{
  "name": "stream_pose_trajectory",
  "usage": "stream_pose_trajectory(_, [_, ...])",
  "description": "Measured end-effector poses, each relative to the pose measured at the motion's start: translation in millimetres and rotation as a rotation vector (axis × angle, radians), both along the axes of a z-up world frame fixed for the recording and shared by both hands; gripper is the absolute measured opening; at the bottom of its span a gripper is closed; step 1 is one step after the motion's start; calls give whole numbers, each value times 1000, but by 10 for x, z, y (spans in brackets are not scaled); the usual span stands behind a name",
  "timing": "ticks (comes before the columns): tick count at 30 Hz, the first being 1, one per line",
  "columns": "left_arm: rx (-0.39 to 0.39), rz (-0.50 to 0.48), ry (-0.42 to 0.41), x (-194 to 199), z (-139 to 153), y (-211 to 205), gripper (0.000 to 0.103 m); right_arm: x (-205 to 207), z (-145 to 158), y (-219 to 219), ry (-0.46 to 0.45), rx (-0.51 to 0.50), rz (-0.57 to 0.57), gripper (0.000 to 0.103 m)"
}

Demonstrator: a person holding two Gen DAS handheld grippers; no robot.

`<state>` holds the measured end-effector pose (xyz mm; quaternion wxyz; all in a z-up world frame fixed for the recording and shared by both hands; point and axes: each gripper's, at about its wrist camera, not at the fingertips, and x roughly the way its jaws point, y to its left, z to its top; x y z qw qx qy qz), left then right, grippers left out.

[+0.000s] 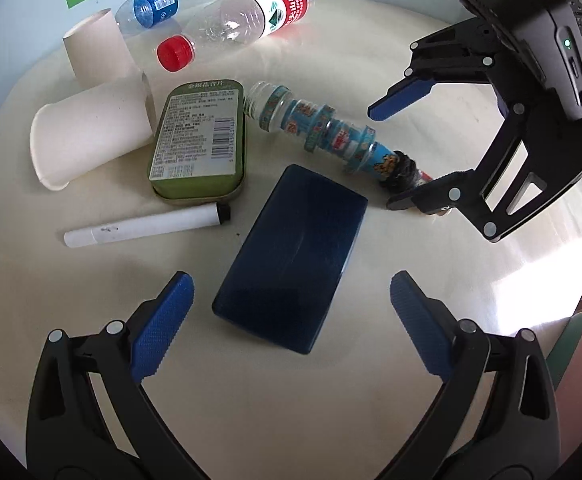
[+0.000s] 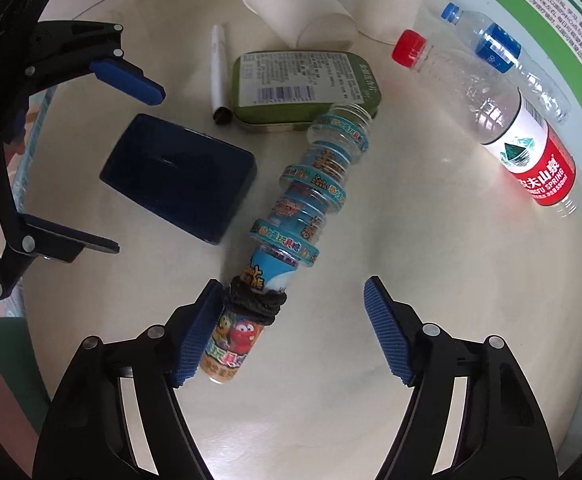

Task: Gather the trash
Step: 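Grasp the dark blue eraser with the left tool while the right tool grasps the stacked bottles, then carry the eraser and stacked bottles with both tools toward the wastebasket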

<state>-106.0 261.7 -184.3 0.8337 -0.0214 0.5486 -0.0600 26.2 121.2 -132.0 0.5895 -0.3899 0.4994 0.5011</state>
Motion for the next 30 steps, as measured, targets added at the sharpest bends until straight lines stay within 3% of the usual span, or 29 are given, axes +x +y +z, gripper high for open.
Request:
stream_pose_trajectory(1, [-1,1,1,31,-22,2,96,49,-2,-21,5,5,-6,69])
stream_pose_trajectory(4, [-8,2,17,113,-81,19,85,183,11,-61,16,13,-20,50])
stream_pose_trajectory(6, [-2,0,15,130,-44,15,65,274,22,-79,27,6,-30,28])
stream_pose_trajectory(8, [-3,2,23,173,-26,26,55,357,20,-109,37,-3,-45,27])
stream_pose_trajectory(15, [-70,-2,19,74,112,3,54,501,159,-293,104,18,-100,27])
stream_pose_trajectory(22, [-60,-6,-9,-119,357,-80,54,627,391,-449,146,26,-116,26])
stream_pose_trajectory(26, [-42,24,-12,-303,449,-27,54,525,606,-447,165,47,-83,26])
stream_pose_trajectory(30, [-44,85,-36,-574,556,77,54,436,782,-178,175,61,-20,26])
